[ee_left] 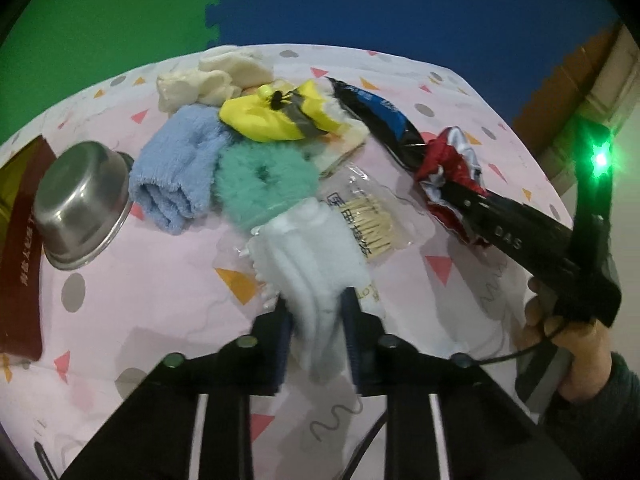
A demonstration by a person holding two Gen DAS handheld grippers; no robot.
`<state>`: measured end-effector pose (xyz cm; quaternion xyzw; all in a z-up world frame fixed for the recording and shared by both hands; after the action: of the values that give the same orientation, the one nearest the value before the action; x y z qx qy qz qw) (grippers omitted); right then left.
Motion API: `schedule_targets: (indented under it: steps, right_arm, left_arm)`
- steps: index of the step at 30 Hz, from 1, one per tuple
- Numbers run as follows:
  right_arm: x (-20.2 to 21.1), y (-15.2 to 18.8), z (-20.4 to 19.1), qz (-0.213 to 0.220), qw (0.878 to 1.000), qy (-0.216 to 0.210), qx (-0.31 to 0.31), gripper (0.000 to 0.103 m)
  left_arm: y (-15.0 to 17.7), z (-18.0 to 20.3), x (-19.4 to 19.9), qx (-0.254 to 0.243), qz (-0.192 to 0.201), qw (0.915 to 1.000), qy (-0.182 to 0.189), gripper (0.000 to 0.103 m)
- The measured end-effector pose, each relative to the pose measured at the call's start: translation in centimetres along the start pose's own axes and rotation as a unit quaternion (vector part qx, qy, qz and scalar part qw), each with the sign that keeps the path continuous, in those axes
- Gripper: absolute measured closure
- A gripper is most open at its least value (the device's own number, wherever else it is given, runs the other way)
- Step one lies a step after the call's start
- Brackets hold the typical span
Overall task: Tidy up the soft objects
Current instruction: 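Grasp the white sock with the left gripper while the right gripper lifts the shirt, then carry the white sock into the gold tin and open the left gripper while the right holds the shirt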
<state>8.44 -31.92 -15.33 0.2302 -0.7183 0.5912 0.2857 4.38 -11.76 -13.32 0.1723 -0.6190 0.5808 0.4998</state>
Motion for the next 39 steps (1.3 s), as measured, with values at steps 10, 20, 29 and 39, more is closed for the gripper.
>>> schedule_targets:
  steps: [10, 20, 29, 39]
  right_arm:
    - [0.0, 0.0, 0.0, -0.001, 1.0, -0.001, -0.003, 0.068]
    - [0.0, 0.0, 0.1, -0.002, 1.0, -0.005, -0.01, 0.068]
    - [0.0, 0.0, 0.1, -0.002, 1.0, -0.004, -0.009, 0.068]
    - [-0.1, 0.0, 0.0, -0.003, 1.0, -0.002, -0.008, 0.068]
  left_arm:
    - [0.2, -0.8, 2.6, -0.003, 0.013, 0.9999, 0.011, 0.09]
    - [-1.2, -3.1, 5.6, -0.001, 0.045, 0.9983, -0.037, 0.09]
    - [-3.2, -11.0, 8.4, 0.053, 0.067, 0.9888, -0.123, 0.09]
    - [-3.4, -22.7, 10.8, 0.109, 0.067, 0.9631, -0.237, 0.09]
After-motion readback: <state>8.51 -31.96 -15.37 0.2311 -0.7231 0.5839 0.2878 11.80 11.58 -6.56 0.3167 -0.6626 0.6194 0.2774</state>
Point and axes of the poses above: each gripper's, at about its wrist camera, not at the fingertips, and x roughly against the way its jaws point, z to its right, y to its underside, the point moved 4 cm from there along -x, roughly the way its jaws point, and after that the axes turned 5 degrees about z, right-handed, at the moved point
